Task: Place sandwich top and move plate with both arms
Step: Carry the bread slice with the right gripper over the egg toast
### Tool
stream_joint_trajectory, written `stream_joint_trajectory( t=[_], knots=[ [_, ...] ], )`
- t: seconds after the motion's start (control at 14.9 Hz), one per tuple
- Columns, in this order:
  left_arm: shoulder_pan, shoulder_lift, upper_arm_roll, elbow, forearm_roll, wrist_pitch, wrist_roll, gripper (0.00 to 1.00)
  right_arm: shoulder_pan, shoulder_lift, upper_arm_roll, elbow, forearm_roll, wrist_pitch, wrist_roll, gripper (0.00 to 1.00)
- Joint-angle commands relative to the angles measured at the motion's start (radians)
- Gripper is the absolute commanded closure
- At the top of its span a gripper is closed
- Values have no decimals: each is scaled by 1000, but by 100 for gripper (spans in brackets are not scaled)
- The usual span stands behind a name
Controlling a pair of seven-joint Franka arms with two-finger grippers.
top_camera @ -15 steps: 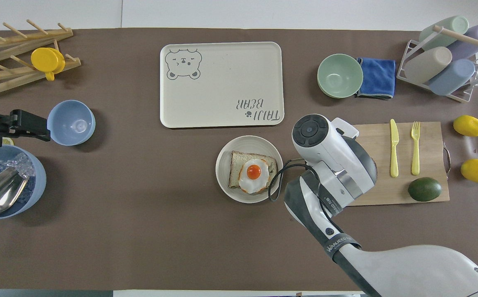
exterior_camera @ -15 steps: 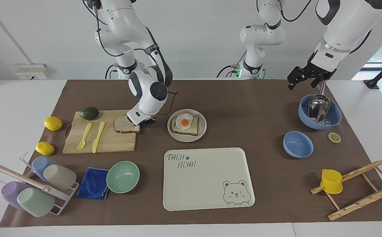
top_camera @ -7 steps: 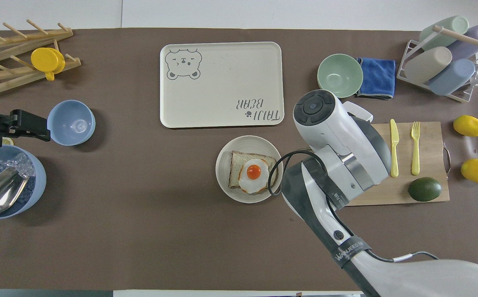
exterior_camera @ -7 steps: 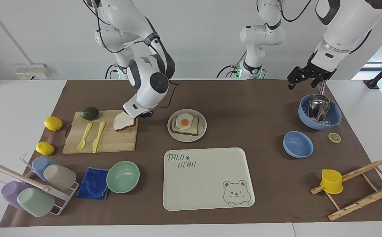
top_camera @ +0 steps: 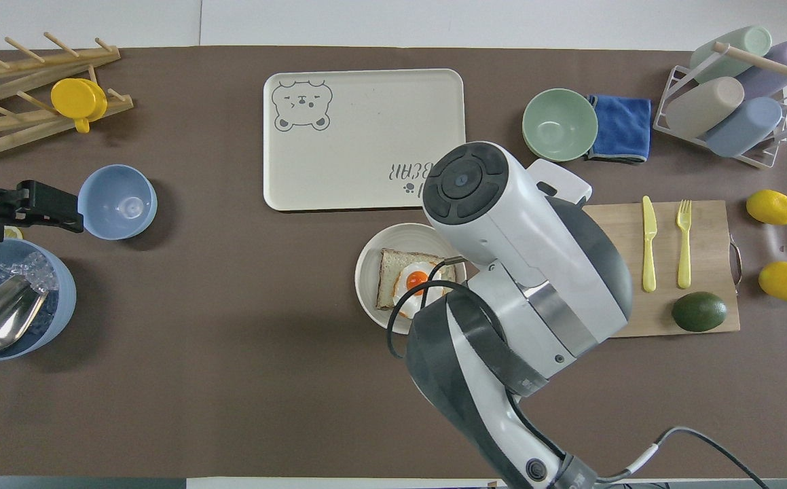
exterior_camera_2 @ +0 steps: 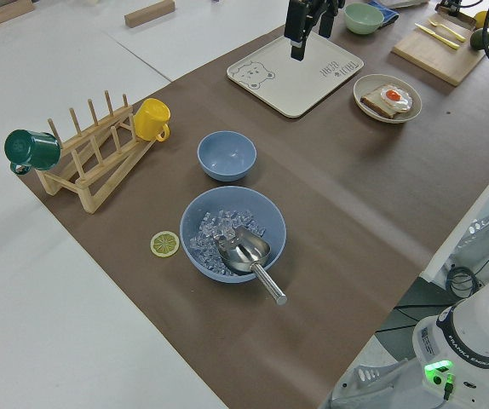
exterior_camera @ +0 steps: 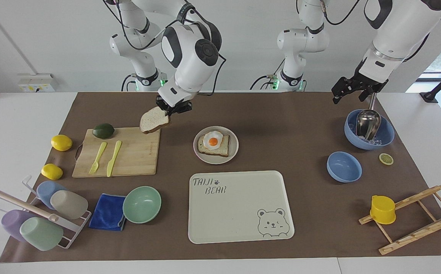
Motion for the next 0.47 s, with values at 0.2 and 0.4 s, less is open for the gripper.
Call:
stream_joint_trajectory(
  t=[0.2,0.4],
  knots=[
    [3,-12,0,-10,12,-1,1,0,105,201,-7,208,113,30,142,100],
    [5,-12,1,-10,12,2,1,0,148,409,-5,480,110,-42,229,100]
  ],
)
